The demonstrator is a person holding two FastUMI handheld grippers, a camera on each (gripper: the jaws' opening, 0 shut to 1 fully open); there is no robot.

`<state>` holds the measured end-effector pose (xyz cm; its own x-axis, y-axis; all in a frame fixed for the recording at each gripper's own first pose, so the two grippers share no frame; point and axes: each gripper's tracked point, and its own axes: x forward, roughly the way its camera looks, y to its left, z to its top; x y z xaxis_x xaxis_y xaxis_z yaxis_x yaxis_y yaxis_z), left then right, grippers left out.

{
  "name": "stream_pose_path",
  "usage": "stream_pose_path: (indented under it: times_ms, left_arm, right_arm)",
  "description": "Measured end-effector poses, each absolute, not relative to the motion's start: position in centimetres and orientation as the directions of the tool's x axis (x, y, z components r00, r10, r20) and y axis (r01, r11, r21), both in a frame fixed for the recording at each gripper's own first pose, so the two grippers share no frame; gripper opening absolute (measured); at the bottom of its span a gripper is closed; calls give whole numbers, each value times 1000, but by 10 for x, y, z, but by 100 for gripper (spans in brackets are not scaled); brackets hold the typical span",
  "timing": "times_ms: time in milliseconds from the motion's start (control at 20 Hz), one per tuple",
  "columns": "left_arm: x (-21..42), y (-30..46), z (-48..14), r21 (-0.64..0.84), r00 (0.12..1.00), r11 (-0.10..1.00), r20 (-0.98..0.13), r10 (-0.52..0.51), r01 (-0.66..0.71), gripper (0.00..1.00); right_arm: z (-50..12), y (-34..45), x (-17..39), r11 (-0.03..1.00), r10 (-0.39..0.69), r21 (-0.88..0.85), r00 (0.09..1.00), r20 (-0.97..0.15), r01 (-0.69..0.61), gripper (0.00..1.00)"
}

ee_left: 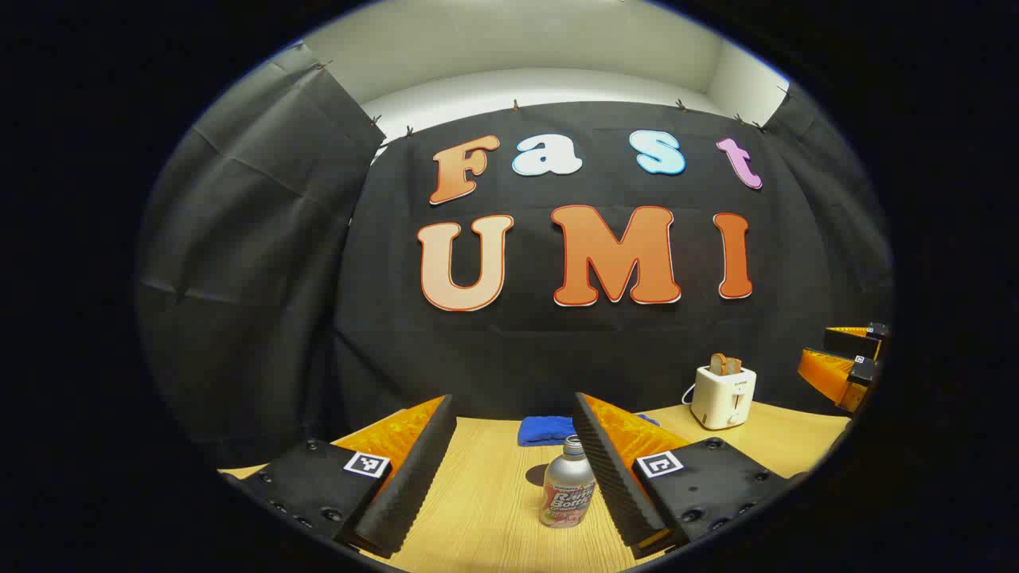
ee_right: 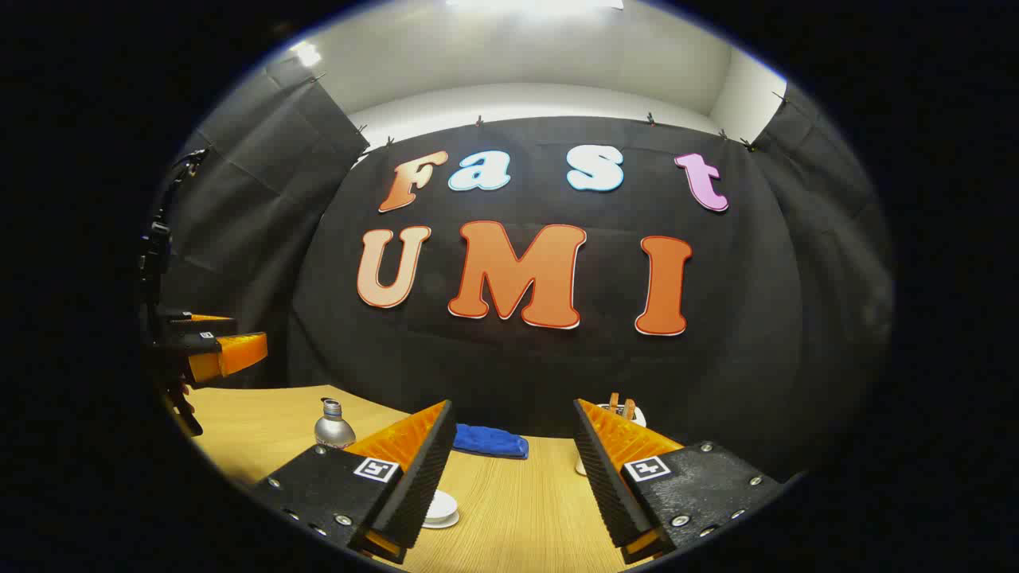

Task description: Open the teacup lid with one hand, grasp the water bottle and pour water into the teacup with the other hand; after pouring, place the water bottle on the coaster and then close the teacup lid.

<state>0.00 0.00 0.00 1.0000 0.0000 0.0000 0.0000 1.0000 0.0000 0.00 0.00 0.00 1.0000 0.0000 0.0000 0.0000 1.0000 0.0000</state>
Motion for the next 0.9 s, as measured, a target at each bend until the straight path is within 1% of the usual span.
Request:
stream_pose_path:
  times_ms: [200,250,350,400,450,500,600,650,750,800,850,900]
  left_arm:
    - [1,-4,-5,-4,1000,1000,-7,-9,9,94]
    - [2,-4,-5,1,1000,1000,-7,-9,9,97]
    - [3,-5,-8,7,1000,1000,-14,-8,8,97]
    - [3,-5,-9,9,1000,1000,-16,-8,8,94]
    - [3,-6,-11,11,1000,1000,-19,-7,7,100]
    - [4,-6,-11,14,1000,1000,-20,-6,6,100]
    - [3,-4,-12,15,1000,1000,-21,-2,2,97]
    - [4,-3,-12,14,1000,1000,-21,2,-1,94]
    - [4,-3,-13,14,1000,1000,-22,6,-5,94]
    - [4,-3,-13,15,1000,1000,-22,4,-3,100]
    - [5,-3,-12,18,1000,1000,-19,3,-2,94]
    - [5,-3,-11,21,1000,1000,-17,3,-3,100]
  right_arm:
    - [-1,14,3,999,38,0,999,0,-38,96]
    - [-2,17,4,999,45,1,999,4,-45,98]
    - [-3,21,7,999,53,-2,999,3,-52,98]
    - [-4,23,7,999,54,-3,999,0,-54,98]
    - [-5,23,8,998,57,-3,998,-3,-57,98]
    - [-6,25,9,998,64,-1,998,-6,-64,98]
    - [-9,28,11,997,74,2,997,-14,-74,98]
    - [-11,29,13,997,76,3,997,-18,-76,98]
    - [-12,31,14,996,85,-2,996,-21,-85,98]
    - [-13,32,14,996,88,-1,996,-22,-88,98]
    - [-14,34,15,995,95,2,995,-23,-95,98]
    - [-15,35,16,995,99,6,995,-24,-98,98]
